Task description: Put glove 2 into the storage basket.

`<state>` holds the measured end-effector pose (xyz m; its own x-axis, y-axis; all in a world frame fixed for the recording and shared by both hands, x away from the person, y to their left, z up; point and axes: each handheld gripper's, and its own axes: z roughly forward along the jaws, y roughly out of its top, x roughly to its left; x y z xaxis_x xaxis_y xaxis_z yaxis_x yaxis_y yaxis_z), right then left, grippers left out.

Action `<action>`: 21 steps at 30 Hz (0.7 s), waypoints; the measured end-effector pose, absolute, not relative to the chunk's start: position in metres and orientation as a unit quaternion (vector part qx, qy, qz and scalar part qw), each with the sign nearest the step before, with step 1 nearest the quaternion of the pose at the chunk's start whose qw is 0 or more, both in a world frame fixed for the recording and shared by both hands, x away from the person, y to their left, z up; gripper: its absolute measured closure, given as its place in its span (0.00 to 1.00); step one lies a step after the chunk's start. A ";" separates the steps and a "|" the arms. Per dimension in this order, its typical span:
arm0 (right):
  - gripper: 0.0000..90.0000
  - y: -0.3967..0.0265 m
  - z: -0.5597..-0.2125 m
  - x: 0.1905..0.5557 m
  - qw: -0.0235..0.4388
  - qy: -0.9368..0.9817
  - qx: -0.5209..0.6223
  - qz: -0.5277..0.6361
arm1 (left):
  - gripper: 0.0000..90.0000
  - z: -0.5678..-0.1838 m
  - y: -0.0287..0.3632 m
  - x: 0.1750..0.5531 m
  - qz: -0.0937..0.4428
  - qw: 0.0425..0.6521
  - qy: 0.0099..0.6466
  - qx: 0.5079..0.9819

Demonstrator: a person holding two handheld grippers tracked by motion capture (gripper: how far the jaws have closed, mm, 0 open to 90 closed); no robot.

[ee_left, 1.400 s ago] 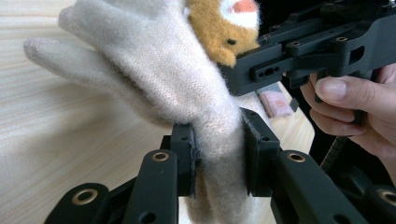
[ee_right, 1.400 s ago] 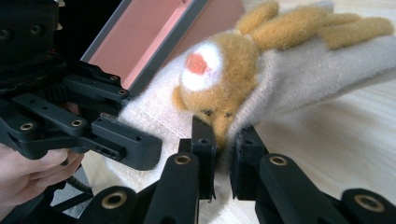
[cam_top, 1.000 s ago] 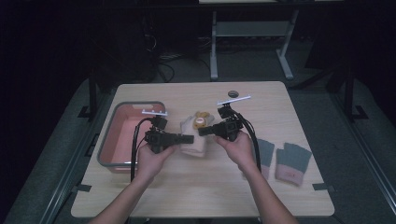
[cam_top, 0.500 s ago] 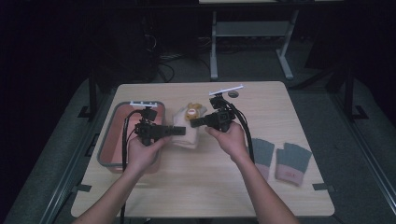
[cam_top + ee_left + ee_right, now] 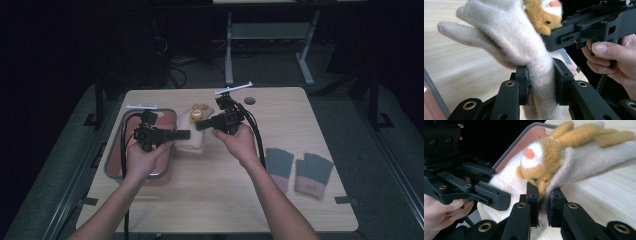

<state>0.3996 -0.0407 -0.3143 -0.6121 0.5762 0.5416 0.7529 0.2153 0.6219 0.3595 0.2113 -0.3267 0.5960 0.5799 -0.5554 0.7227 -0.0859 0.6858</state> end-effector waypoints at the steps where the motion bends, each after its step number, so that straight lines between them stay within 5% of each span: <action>1: 0.91 -0.039 -0.313 0.400 0.097 -0.774 -0.429 -0.455 | 0.78 -0.326 0.212 0.359 -0.071 0.511 0.446 0.731; 21: 0.91 -0.006 -0.297 0.409 0.096 -0.786 -0.404 -0.459 | 0.78 -0.311 0.246 0.359 -0.054 0.517 0.452 0.724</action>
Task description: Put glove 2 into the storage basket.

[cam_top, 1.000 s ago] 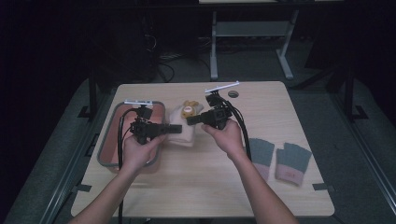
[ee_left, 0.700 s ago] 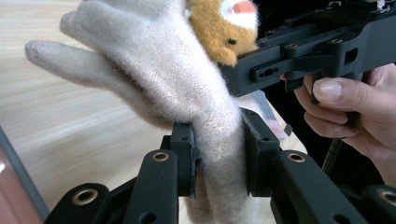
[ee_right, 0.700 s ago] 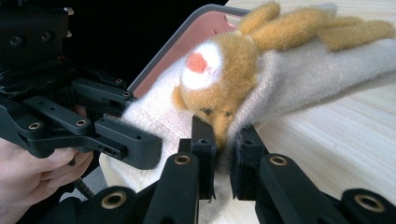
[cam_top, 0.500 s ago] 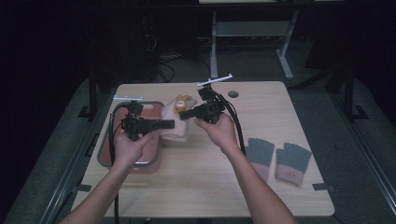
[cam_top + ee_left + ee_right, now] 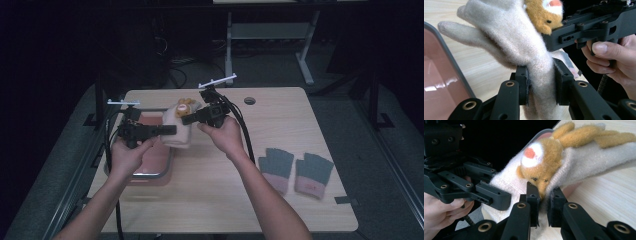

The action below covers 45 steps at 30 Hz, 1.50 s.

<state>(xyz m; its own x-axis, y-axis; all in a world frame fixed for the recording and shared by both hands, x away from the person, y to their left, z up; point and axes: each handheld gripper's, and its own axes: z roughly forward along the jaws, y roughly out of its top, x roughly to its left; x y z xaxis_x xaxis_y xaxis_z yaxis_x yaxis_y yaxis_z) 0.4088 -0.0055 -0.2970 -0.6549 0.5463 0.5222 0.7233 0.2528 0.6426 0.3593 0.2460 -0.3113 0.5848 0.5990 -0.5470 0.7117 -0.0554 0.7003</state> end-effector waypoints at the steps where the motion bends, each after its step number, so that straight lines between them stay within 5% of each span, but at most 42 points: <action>1: 0.91 -0.004 -0.296 0.409 0.097 -0.784 -0.405 -0.460 | 0.78 -0.311 0.247 0.359 -0.053 0.517 0.452 0.725; 45: 0.91 0.082 -0.311 0.430 0.136 -0.796 -0.373 -0.457 | 0.78 -0.320 0.329 0.358 -0.042 0.503 0.497 0.706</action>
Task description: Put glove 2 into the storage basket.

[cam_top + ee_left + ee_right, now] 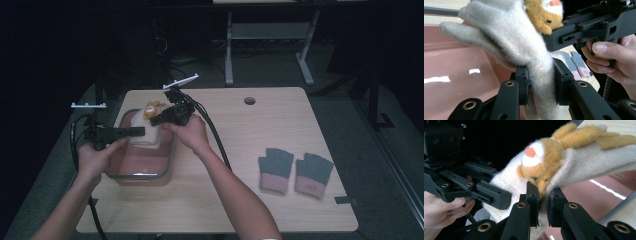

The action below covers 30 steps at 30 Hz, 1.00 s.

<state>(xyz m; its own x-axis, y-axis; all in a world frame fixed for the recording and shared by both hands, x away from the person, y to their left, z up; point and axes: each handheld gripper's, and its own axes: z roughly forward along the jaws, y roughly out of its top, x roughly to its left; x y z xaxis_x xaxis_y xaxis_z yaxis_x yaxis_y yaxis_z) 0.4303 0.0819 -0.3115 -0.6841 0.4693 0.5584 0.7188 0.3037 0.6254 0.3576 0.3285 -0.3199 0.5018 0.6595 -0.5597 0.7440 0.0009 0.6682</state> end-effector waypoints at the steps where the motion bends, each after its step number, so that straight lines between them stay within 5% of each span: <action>1: 0.91 0.083 -0.313 0.431 0.139 -0.795 -0.374 -0.457 | 0.78 -0.321 0.330 0.358 -0.042 0.501 0.499 0.706; 30: 0.90 0.115 -0.365 0.438 0.176 -0.799 -0.391 -0.422 | 0.78 -0.368 0.354 0.361 -0.074 0.464 0.541 0.698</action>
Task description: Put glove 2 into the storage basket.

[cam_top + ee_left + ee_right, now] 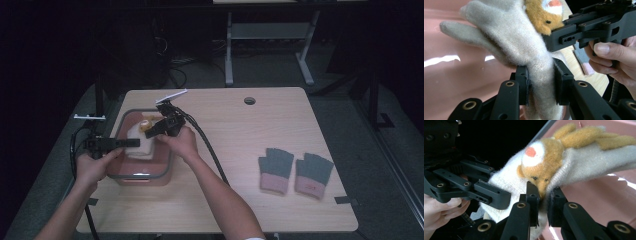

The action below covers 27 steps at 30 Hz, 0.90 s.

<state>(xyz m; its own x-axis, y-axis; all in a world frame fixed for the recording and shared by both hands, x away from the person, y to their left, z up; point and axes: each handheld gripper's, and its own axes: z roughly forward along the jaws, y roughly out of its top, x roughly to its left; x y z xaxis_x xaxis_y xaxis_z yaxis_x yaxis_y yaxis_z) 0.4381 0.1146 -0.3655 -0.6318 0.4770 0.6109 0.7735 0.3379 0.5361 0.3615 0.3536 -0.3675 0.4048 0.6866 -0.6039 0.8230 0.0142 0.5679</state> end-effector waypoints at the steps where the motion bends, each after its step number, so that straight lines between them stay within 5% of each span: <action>1: 0.90 0.115 -0.368 0.438 0.177 -0.798 -0.392 -0.422 | 0.78 -0.369 0.354 0.362 -0.073 0.461 0.541 0.700; 27: 0.83 0.122 -0.394 0.440 0.165 -0.819 -0.397 -0.380 | 0.78 -0.390 0.343 0.362 -0.041 0.388 0.562 0.729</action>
<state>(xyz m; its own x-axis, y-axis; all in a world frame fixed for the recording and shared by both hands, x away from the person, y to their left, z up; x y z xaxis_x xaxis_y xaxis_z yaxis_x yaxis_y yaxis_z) 0.4395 0.1221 -0.3943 -0.6304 0.5254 0.5715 0.7757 0.3964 0.4911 0.3624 0.3427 -0.3904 0.3643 0.7886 -0.4954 0.8518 -0.0670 0.5196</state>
